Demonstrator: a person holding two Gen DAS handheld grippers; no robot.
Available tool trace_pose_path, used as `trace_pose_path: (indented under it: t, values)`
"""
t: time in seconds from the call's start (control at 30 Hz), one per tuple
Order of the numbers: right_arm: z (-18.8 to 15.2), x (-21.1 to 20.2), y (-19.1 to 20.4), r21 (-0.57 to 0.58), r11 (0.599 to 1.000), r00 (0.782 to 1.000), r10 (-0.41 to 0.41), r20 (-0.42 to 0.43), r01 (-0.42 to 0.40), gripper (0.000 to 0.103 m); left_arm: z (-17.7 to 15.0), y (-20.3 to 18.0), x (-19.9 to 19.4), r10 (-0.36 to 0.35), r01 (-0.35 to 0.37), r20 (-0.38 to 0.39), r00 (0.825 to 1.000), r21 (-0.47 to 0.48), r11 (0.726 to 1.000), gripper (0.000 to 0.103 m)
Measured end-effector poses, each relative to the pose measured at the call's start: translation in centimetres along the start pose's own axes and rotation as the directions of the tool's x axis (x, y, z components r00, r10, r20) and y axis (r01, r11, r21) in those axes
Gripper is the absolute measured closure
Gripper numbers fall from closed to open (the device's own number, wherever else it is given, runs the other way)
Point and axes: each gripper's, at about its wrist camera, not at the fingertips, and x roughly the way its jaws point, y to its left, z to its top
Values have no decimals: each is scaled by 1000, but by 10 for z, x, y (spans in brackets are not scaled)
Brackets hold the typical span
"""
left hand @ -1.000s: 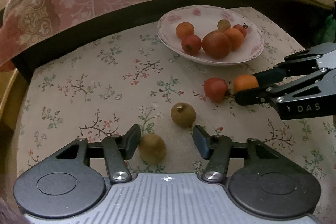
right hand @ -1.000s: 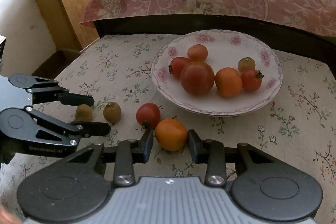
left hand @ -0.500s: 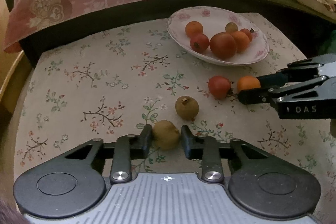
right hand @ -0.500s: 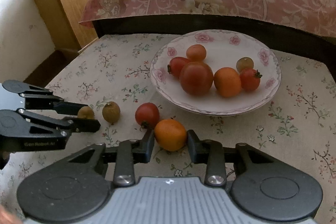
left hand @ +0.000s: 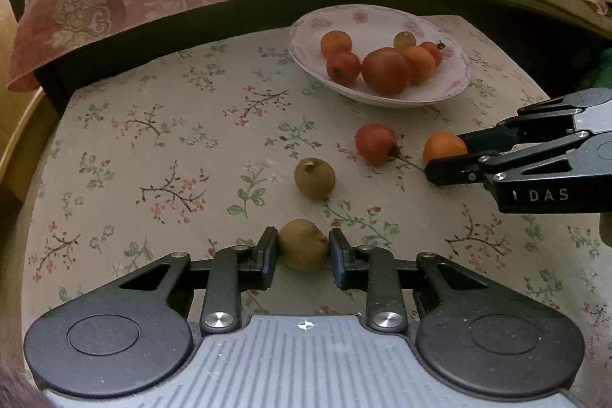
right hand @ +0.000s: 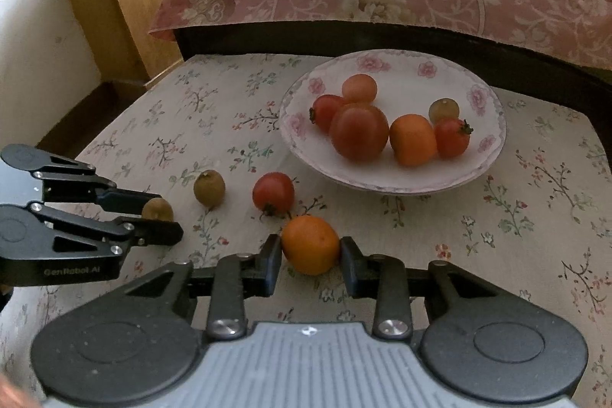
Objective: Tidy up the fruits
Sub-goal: 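Lift the kiwi and tangerine in both tools toward the plate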
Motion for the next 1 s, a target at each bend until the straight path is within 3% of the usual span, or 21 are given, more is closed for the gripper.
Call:
trace_pose_path:
  t: [0.5, 0.83, 1.0]
  values:
    - [-36, -31, 15, -49, 998, 998, -41, -52, 38, 69, -22, -42, -14, -47, 47, -7, 999, 52, 998, 67]
    - [-41, -32, 18, -39, 997, 997, -62, -40, 61, 69, -26, -42, -16, -43, 41, 18, 999, 66, 997, 66]
    - [-41, -30, 18, -48, 997, 997, -64, -31, 62, 69, -28, -44, -18, -17, 15, 30, 999, 72, 997, 57]
